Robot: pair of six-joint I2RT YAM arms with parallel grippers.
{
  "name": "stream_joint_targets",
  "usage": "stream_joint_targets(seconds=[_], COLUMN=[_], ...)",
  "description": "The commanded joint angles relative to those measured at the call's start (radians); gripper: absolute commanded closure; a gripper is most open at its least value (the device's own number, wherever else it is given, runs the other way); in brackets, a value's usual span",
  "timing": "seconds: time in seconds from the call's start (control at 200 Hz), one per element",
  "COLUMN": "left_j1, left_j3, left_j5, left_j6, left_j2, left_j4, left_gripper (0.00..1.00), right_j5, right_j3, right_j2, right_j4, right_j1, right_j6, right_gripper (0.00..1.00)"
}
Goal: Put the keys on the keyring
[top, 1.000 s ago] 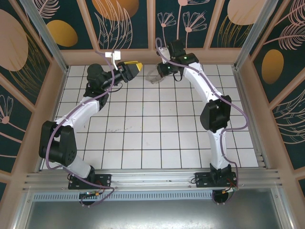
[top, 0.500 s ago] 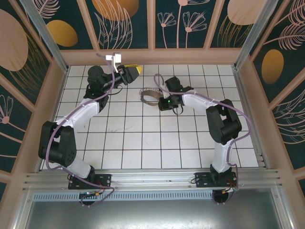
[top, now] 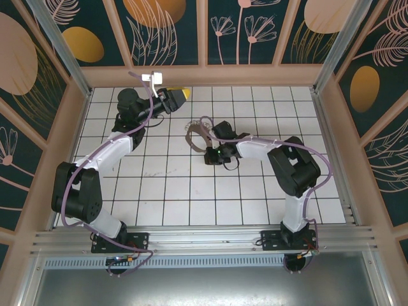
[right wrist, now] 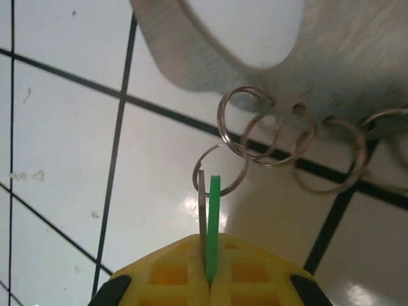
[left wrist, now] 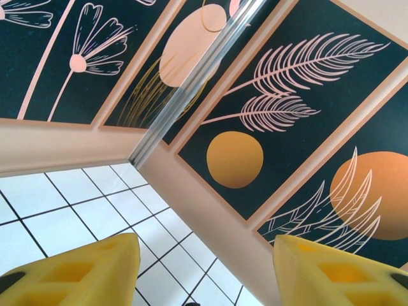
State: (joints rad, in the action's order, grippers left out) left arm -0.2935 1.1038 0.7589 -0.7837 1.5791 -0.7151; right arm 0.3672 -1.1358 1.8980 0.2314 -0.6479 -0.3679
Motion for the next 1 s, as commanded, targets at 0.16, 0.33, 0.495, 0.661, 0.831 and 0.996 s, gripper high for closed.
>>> stream_joint_targets(seconds=[0.16, 0.33, 0.495, 0.661, 0.831, 0.996], left_j1=[0.006, 0.007, 0.006, 0.007, 0.006, 0.009], left_j3=[0.011, 0.007, -0.007, -0.062, -0.270, -0.467], left_j5=[0.038, 0.039, -0.002, -0.270, -0.663, -1.002], left_j6=[-0.036, -0.042, 0.011, 0.198, 0.435, 0.665], left_j2=[0.010, 0.004, -0.039, -0.160, -0.340, -0.456], left_j4=[-0.077, -0.087, -0.036, 0.136, 0.100, 0.019], left_gripper=[0.41, 0.23, 0.01, 0.01, 0.01, 0.01], right_j5=[0.100, 0.102, 0.035, -0.132, -0.372, -0.584], right_j3=[0.122, 0.170, 0.130, 0.096, 0.169, 0.415], right_j2=[-0.199, -0.393, -0.540, -0.632, -0.673, -0.729], right_j4=[-0.060, -0.032, 0.009, -0.012, -0.134, -0.471], right_j1=[-0.049, 0.024, 0.162, 0.303, 0.430, 0.484], right_j6=[-0.064, -0.066, -0.040, 0.002, 0.015, 0.052], right_gripper=[0.54, 0.22, 0.08, 0.05, 0.02, 0.01])
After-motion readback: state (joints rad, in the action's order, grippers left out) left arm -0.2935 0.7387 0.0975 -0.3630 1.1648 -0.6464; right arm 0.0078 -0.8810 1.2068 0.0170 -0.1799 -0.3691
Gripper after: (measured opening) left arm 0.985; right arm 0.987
